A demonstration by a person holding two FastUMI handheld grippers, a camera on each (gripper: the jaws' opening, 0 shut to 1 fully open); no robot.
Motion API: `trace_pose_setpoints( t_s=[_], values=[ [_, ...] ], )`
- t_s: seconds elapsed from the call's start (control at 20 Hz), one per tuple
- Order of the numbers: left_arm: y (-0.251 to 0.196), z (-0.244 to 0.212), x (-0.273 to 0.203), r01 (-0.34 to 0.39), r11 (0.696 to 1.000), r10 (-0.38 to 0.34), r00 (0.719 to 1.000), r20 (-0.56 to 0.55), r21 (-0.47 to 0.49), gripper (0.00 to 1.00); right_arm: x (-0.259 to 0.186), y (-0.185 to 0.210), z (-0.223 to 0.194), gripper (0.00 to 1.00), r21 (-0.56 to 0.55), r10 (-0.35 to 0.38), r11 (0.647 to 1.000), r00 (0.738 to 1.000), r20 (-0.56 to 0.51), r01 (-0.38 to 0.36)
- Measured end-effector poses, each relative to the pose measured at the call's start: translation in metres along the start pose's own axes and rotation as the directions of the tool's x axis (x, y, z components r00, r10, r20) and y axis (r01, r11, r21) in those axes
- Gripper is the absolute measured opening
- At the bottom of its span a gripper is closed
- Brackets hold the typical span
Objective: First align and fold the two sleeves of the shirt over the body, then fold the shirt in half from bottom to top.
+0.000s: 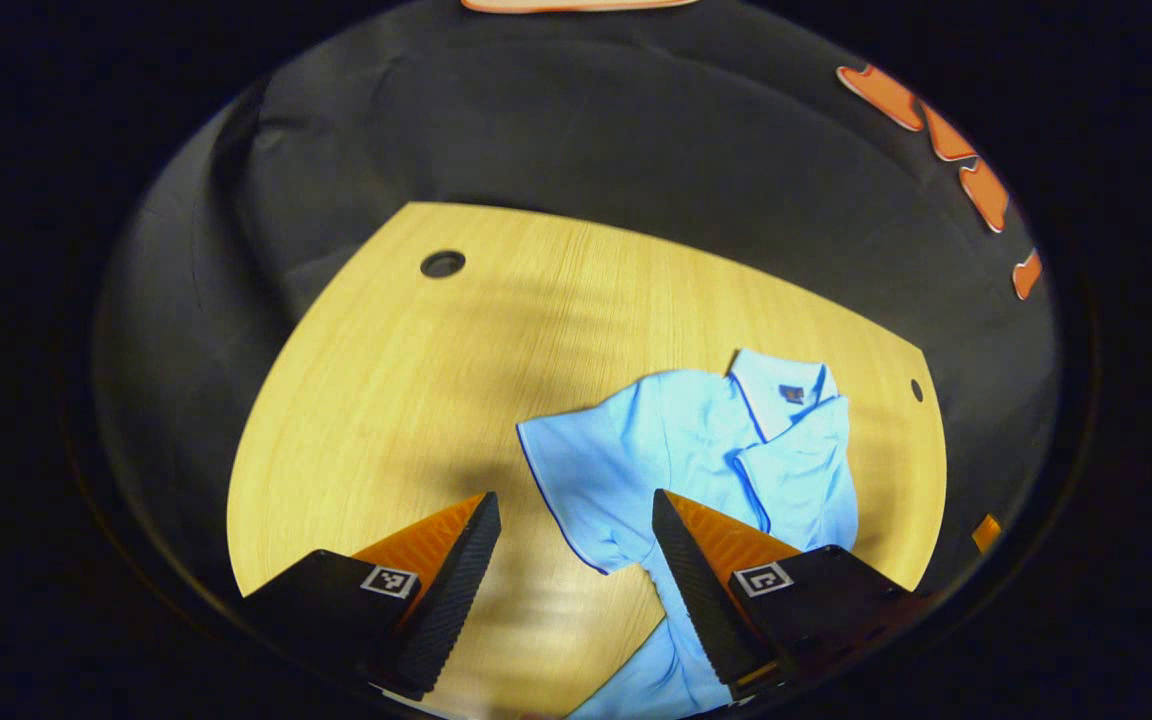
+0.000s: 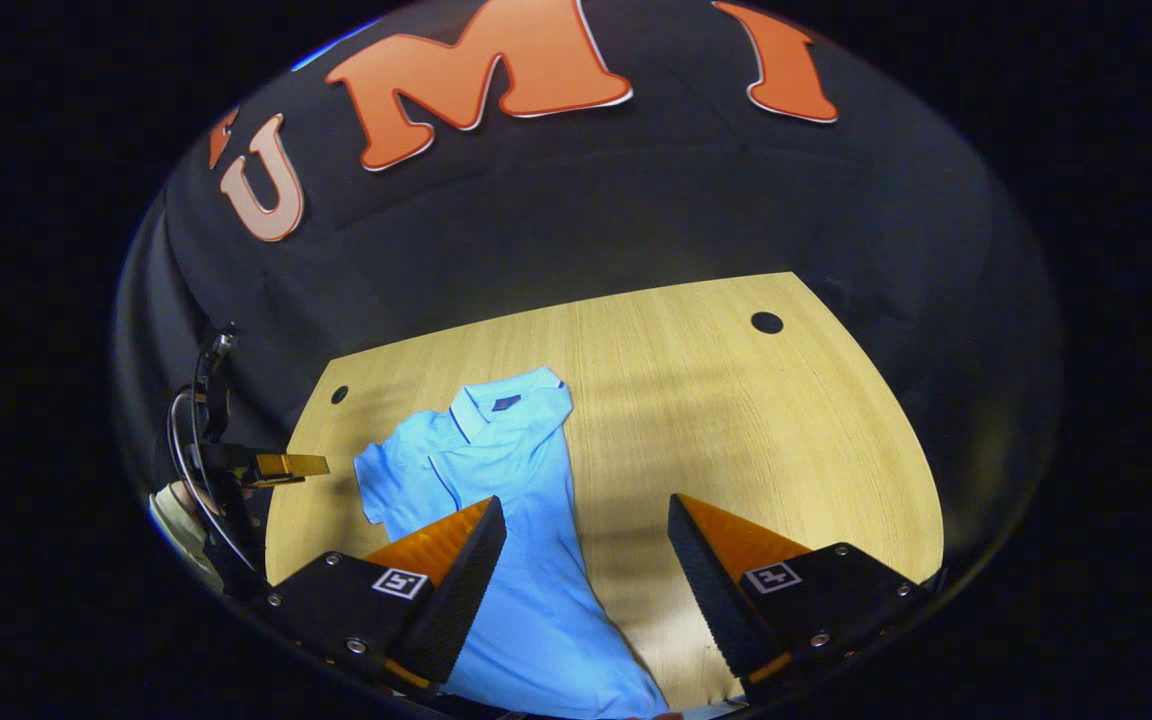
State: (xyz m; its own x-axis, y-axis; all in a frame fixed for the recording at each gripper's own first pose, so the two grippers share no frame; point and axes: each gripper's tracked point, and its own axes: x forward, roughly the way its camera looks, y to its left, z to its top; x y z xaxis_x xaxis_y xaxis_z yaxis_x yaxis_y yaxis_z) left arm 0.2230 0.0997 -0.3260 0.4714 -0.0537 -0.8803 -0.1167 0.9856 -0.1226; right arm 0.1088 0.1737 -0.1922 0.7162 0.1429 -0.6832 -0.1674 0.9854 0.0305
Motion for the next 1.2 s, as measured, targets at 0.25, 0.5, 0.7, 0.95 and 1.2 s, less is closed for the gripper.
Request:
trace_pose_setpoints(
  t_s=[0.25, 0.5, 0.7, 0.95, 1.2],
  values=[
    [0.017, -0.016, 0.049, -0.090, 0.996, 0.087, 0.989, -0.116, -0.028, 0.99, 0.000, -0.036, -0.012, 0.99, 0.054, -0.032, 0.998, 0.999, -0.030, 0.033],
    [0.029, -0.027, 0.073, -0.137, 0.990, 0.126, 0.975, -0.184, -0.047, 0.99, 0.007, -0.060, -0.025, 0.99, 0.086, -0.058, 0.994, 0.996, -0.069, 0.064],
    [0.022, -0.024, 0.080, -0.147, 0.989, 0.142, 0.971, -0.194, -0.012, 0.96, 0.013, -0.066, -0.025, 0.99, 0.088, -0.065, 0.994, 0.995, -0.079, 0.072],
    [-0.002, -0.021, 0.083, -0.112, 0.993, 0.114, 0.972, -0.205, 0.022, 0.36, 0.016, -0.064, -0.025, 0.99, 0.084, -0.056, 0.994, 0.995, -0.087, 0.063],
    [-0.006, -0.017, 0.078, -0.119, 0.993, 0.121, 0.976, -0.183, 0.023, 0.06, 0.017, -0.067, -0.024, 0.99, 0.069, -0.057, 0.996, 0.995, -0.077, 0.062]
  ],
)
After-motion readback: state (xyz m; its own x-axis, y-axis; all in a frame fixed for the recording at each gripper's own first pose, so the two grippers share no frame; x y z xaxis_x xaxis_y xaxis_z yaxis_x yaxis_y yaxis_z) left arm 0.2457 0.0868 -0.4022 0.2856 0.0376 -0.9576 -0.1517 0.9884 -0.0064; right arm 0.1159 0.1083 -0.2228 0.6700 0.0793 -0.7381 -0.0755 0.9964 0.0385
